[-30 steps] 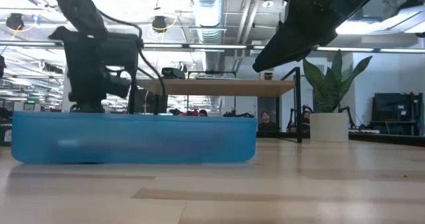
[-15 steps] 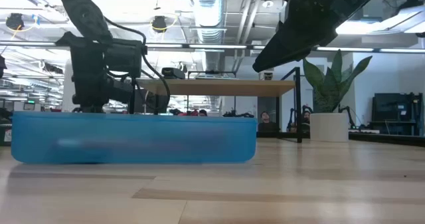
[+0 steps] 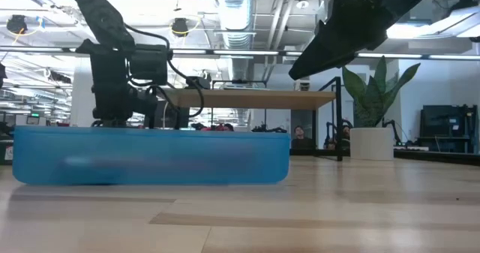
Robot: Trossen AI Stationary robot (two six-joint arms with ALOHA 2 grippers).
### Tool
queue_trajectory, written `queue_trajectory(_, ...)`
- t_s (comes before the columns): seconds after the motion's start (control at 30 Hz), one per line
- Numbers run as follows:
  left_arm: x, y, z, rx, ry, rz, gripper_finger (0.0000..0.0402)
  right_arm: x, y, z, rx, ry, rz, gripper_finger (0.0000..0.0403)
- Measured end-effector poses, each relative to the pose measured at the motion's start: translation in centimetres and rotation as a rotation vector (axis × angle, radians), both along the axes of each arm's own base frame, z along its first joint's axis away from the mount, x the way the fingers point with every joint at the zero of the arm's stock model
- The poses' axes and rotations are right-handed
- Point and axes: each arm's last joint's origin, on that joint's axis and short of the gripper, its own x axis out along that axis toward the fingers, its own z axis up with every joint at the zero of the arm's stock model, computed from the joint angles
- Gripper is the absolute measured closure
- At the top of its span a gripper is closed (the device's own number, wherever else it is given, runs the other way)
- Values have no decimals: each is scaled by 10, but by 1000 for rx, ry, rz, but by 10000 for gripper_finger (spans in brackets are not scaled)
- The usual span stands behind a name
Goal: Pack school essentials
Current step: Put the green sticky note into the blue supply box
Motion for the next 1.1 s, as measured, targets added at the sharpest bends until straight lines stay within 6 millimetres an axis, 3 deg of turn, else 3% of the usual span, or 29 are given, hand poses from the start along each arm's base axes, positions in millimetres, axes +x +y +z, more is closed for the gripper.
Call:
queue_trajectory(0.27,0,1,-1,5,20,-37,221,0,0,0,0,0,1,277)
queue_trajectory(0.67,0,1,-3,2,30,-48,387,0,0,0,0,0,1,280)
queue_trajectory(1.1,-4,-21,-3,-24,87,-23,401,0,0,0,0,0,1,280)
